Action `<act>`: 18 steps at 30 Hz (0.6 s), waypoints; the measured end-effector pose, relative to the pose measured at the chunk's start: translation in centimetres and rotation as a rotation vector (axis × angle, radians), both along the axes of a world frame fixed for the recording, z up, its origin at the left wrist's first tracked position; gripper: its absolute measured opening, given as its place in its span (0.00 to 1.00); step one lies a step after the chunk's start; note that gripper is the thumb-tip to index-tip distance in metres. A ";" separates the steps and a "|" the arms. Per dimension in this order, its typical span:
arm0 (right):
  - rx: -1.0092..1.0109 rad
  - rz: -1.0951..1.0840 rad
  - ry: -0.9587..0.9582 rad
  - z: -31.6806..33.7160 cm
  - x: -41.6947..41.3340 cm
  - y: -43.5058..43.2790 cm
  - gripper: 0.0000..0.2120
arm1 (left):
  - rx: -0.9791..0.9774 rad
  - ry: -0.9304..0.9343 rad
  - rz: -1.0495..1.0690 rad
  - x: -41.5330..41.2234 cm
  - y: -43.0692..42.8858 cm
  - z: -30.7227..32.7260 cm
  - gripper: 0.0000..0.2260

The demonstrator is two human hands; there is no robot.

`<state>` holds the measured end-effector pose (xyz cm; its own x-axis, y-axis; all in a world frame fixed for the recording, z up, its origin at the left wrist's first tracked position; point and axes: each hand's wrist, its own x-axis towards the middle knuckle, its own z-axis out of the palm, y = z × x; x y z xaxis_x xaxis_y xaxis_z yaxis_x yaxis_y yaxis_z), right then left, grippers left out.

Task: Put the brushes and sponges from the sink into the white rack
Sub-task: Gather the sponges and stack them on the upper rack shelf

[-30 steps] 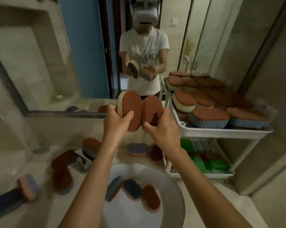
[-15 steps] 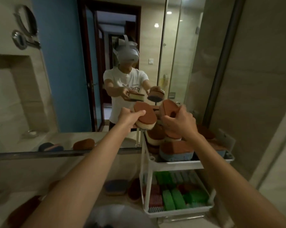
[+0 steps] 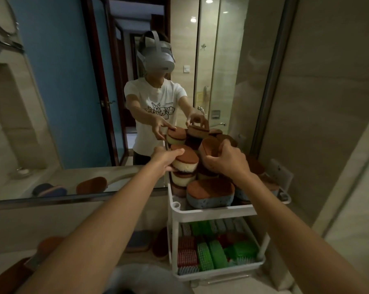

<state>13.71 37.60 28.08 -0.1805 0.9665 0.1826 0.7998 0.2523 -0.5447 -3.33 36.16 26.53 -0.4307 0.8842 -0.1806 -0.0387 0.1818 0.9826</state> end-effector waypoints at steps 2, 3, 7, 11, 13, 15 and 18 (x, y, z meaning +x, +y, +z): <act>-0.001 0.008 -0.015 -0.1 0.0 0.2 0.32 | -0.005 0.018 0.000 -0.1 0.2 -0.1 0.24; 0.000 0.012 -0.018 -0.1 -0.1 0.3 0.32 | -0.018 0.040 0.004 -0.2 0.2 -0.1 0.23; 0.018 0.027 -0.013 -0.1 -0.1 0.4 0.30 | -0.077 0.218 0.030 -0.6 0.1 -0.2 0.21; 0.051 0.069 -0.001 0.1 -0.3 0.8 0.27 | -0.102 0.283 -0.005 -0.7 0.1 -0.4 0.23; 0.060 0.104 -0.015 0.1 -0.5 1.1 0.26 | -0.105 0.274 -0.022 -0.6 0.0 -0.4 0.22; 0.056 0.135 -0.043 -0.1 -0.6 1.2 0.26 | -0.107 0.266 -0.026 -0.5 -0.1 -0.4 0.20; 0.028 0.146 -0.080 -0.6 -0.7 1.5 0.25 | -0.101 0.265 -0.028 -0.4 -0.3 -0.3 0.19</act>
